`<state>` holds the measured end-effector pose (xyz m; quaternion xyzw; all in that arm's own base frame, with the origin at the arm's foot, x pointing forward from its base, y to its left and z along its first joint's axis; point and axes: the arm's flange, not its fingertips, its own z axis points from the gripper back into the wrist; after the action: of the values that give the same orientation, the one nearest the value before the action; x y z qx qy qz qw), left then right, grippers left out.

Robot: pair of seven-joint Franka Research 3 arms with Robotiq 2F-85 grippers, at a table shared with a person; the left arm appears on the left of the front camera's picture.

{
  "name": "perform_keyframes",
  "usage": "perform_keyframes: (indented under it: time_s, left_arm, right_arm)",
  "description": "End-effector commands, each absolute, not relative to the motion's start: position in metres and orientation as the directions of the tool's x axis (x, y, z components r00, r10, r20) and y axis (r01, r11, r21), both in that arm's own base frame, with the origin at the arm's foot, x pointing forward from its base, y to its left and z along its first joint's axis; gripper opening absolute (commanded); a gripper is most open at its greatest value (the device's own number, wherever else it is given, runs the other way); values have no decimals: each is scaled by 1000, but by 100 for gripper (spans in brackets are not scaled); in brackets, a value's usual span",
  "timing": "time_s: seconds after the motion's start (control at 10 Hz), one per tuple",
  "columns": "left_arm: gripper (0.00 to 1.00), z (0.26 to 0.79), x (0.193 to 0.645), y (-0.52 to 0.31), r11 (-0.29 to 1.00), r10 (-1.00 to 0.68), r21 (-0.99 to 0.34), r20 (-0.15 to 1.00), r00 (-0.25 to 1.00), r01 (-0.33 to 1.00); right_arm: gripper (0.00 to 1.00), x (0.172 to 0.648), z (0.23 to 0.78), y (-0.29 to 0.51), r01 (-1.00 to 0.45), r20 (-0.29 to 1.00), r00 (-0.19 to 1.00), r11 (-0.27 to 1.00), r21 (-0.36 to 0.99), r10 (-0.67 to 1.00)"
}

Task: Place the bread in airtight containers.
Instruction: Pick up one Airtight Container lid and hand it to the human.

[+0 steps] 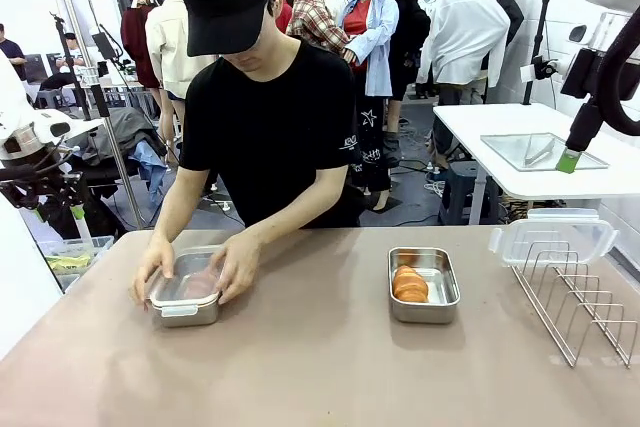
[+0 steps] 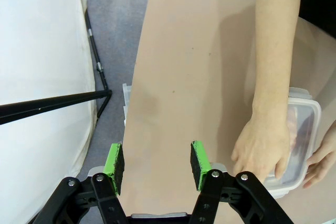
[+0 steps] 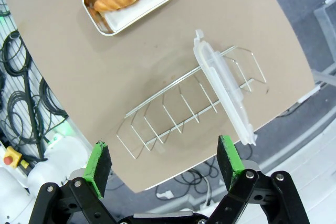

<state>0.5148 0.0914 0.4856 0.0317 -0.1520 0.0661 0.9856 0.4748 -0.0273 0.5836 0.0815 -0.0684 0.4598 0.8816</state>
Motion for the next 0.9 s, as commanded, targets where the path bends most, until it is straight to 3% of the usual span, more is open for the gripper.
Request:
perform_keyframes:
  time_s: [0.0,0.8]
  left_arm:
    - [67,486,515,90,985,136,56,307,942,-160]
    - [67,486,515,90,985,136,56,307,942,-160]
  right_arm:
    - [100,478,586,-26,-813,196,581,576,91,790]
    - [100,478,586,-26,-813,196,581,576,91,790]
